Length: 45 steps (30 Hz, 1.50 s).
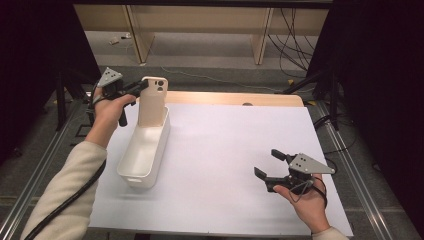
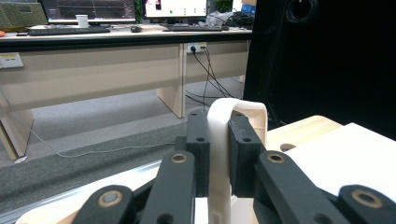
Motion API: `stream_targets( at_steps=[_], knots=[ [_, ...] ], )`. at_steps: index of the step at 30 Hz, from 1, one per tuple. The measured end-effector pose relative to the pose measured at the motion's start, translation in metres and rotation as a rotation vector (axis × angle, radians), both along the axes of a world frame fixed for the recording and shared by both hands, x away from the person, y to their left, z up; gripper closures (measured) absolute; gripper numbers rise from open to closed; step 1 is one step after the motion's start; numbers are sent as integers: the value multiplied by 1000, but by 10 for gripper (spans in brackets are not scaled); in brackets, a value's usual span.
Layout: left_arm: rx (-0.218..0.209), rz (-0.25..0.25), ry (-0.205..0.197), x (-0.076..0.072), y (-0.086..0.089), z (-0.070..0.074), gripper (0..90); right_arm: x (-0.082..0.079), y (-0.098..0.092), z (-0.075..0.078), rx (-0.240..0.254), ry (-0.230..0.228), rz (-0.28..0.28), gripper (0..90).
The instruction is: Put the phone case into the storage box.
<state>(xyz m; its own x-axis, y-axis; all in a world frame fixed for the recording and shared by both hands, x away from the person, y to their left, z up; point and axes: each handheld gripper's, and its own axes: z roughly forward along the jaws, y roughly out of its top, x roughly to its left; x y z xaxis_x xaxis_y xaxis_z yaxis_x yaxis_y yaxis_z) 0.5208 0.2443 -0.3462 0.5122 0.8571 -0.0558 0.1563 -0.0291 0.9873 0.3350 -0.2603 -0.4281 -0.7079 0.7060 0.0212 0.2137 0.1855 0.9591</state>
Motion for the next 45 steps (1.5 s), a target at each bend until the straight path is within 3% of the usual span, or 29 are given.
stream_targets(
  at_steps=[45],
  knots=[
    [15,9,27,14,-4,-9,809,1,0,-1,1,-7,-2,151]
  ],
)
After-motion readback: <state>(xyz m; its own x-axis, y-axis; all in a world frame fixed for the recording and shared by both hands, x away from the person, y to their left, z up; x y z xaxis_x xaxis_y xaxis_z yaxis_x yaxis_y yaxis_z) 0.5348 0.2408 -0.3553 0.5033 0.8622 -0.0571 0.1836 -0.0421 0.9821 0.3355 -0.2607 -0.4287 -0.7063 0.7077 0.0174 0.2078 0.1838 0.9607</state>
